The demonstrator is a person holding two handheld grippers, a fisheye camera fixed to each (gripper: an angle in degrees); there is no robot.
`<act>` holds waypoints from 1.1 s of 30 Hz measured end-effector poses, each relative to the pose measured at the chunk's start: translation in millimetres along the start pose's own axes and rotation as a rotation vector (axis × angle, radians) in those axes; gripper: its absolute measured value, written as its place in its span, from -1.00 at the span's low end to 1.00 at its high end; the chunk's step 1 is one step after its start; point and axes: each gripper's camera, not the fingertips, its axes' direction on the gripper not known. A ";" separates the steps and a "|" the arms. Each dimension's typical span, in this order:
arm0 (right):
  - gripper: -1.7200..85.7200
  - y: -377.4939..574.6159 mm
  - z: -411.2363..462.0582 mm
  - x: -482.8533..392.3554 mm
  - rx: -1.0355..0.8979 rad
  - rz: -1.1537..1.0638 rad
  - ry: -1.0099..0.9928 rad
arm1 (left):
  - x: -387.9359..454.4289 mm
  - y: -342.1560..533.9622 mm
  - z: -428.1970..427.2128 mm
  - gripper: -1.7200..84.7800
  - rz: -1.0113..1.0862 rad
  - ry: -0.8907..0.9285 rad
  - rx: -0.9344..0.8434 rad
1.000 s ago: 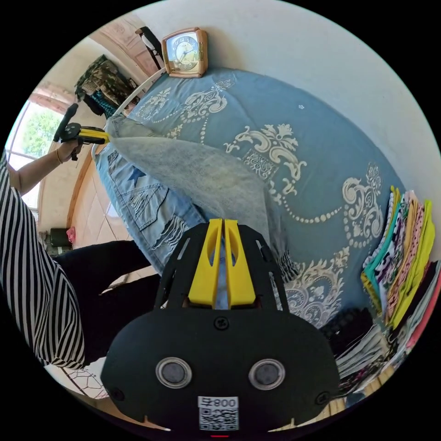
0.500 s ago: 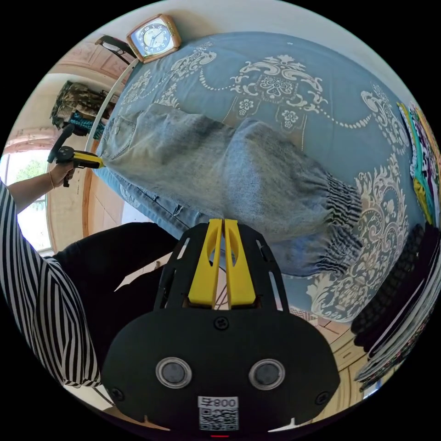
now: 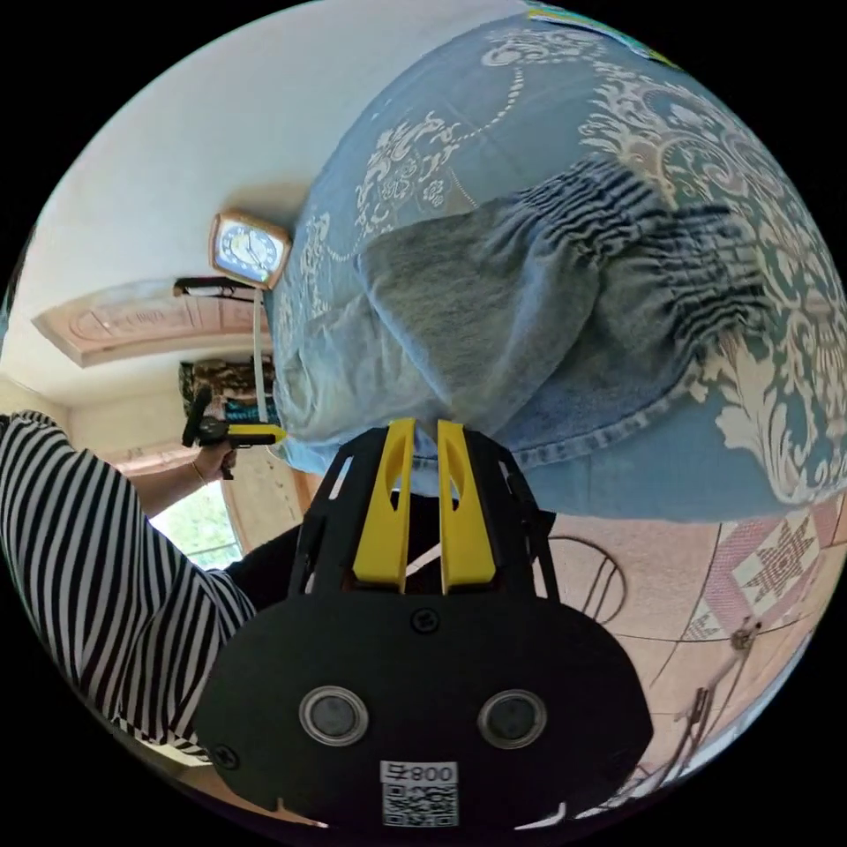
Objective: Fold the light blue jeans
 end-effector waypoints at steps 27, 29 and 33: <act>-0.93 56.2 -70.9 56.6 0.355 0.114 0.030 | 134.3 -344.7 -3.0 -0.94 0.829 0.279 0.126; -0.94 69.8 -82.8 52.9 0.391 0.105 0.002 | 137.2 -337.6 -15.0 -0.95 0.870 0.319 0.186; -0.95 109.8 -110.4 46.1 0.446 0.109 0.041 | 148.8 -331.1 -28.2 -0.95 0.936 0.369 0.258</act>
